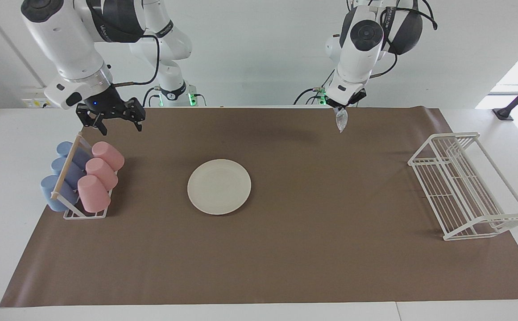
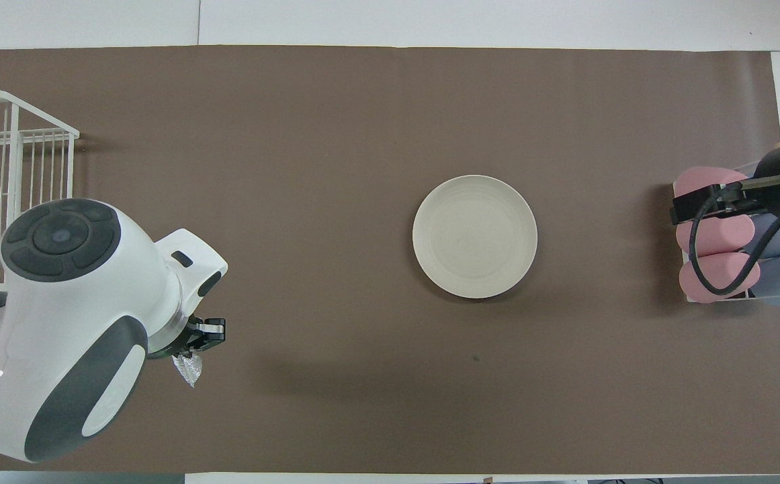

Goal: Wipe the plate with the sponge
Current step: 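Carry the sponge to the rack with the left gripper while the right gripper retracts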

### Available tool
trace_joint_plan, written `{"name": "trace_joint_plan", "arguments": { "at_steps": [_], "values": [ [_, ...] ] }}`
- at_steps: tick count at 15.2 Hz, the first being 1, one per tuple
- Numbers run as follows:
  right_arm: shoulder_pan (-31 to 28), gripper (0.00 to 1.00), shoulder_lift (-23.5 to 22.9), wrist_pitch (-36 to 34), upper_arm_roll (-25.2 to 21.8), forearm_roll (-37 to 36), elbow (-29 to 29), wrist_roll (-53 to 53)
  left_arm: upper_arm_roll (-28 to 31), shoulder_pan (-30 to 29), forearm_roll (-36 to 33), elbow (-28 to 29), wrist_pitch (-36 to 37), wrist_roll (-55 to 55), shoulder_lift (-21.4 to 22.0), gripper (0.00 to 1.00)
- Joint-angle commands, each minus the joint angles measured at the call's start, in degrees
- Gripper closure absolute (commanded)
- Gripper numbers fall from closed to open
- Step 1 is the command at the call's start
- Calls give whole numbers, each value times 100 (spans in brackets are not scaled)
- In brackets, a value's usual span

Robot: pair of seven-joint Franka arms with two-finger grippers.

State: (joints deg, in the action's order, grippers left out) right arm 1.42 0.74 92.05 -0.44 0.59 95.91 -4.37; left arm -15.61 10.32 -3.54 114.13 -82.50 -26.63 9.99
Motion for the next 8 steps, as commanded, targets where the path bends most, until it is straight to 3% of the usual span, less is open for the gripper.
{"name": "trace_joint_plan", "arguments": {
  "at_steps": [1,4,8],
  "values": [
    [350,0,58,-196,-378,-41,15,375,-12,268,-1065,-864,882,-325,-856,100],
    [350,0,119,-222,-378,-41,24,411,-12,330,-2146,-1147,1340,-405,-1245,100],
    [333,0,190,-354,-404,-41,24,542,-12,286,-3422,-1121,1359,-405,-1579,100]
  ]
}}
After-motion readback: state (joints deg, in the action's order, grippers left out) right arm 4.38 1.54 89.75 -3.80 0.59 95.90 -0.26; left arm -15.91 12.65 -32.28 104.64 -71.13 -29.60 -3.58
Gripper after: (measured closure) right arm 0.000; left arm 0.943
